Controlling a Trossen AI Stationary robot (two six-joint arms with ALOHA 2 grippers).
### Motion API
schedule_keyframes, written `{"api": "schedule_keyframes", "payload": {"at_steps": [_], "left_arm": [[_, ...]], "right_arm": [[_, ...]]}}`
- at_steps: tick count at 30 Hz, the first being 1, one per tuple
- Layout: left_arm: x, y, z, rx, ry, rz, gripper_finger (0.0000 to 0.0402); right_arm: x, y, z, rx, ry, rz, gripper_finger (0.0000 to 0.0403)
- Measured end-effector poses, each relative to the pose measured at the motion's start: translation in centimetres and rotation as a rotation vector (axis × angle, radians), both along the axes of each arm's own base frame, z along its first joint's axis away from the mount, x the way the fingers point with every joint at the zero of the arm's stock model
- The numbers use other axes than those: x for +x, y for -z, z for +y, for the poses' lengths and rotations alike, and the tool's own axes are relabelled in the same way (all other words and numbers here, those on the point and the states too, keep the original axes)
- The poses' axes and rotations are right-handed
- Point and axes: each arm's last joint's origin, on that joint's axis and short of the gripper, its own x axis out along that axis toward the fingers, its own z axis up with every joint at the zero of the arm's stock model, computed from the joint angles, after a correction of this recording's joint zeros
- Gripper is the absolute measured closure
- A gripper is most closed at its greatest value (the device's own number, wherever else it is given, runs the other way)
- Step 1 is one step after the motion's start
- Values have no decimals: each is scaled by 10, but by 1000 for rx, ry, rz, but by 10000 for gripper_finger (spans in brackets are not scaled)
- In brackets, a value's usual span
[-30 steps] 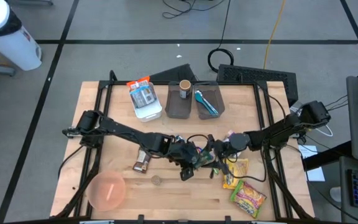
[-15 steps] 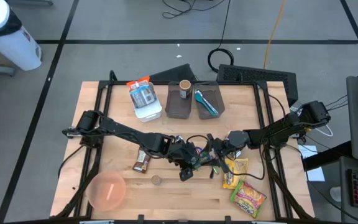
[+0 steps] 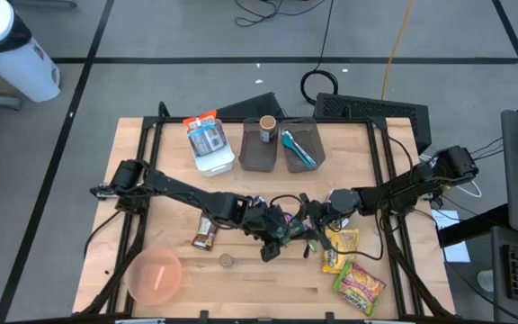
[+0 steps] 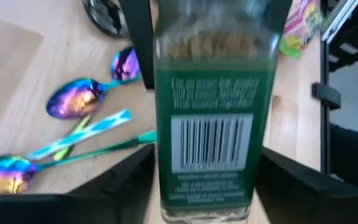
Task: Pick & Place Food Item
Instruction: Put the green seasoning bottle into the left black bin
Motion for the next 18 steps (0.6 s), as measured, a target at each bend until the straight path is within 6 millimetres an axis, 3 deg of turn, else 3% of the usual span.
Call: {"api": "schedule_keyframes", "payload": {"at_steps": [4, 8, 12, 18], "left_arm": [[0, -1, 1, 52, 10, -9, 64], [-5, -10, 5, 115, 38, -24, 29], [-19, -28, 11, 261, 59, -16, 19], [-62, -76, 26, 452, 46, 18, 26]], "right_arm": [[1, 0, -5, -2, 19, 2, 214], [-2, -1, -18, -11, 67, 50, 214], [-11, -8, -33, -34, 124, 111, 214], [-32, -32, -53, -26, 206, 109, 214]]}}
